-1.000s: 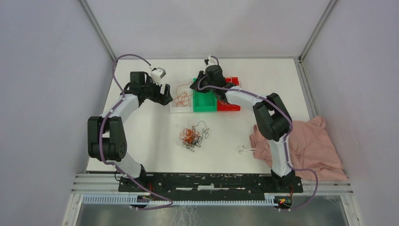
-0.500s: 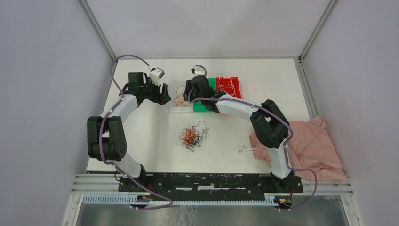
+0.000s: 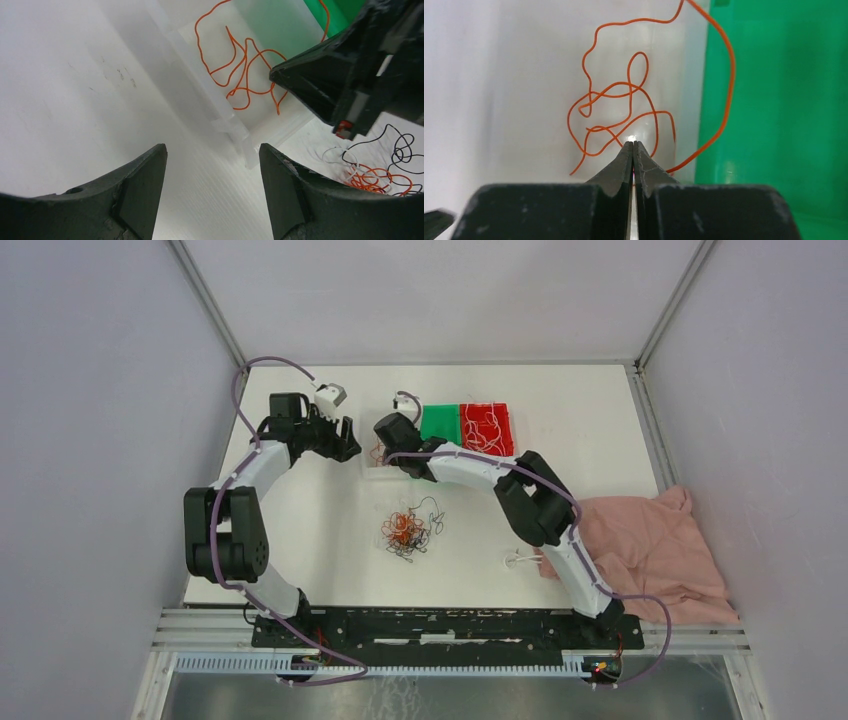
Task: Untangle the cables
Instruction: Place the cable in the bin.
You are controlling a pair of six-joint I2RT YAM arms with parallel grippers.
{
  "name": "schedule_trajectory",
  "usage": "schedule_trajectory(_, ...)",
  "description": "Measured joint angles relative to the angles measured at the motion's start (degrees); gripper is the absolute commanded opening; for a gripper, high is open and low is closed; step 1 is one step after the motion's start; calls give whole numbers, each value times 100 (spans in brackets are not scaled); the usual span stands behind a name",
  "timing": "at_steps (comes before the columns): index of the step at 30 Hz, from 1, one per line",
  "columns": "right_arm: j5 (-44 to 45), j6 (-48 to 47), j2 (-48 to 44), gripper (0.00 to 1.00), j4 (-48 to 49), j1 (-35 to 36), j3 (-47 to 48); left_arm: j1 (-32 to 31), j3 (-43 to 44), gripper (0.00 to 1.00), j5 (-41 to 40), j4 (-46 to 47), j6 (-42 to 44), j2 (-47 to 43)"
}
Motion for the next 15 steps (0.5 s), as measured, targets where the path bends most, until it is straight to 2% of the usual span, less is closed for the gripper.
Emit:
schedule_trajectory(7, 31, 90, 920, 5, -616, 13, 1025, 0, 0, 74, 11, 2, -4, 0)
schedule_trajectory(15, -238, 74, 1123, 5, -861, 9, 1401, 0, 2, 73, 42, 7, -20, 0)
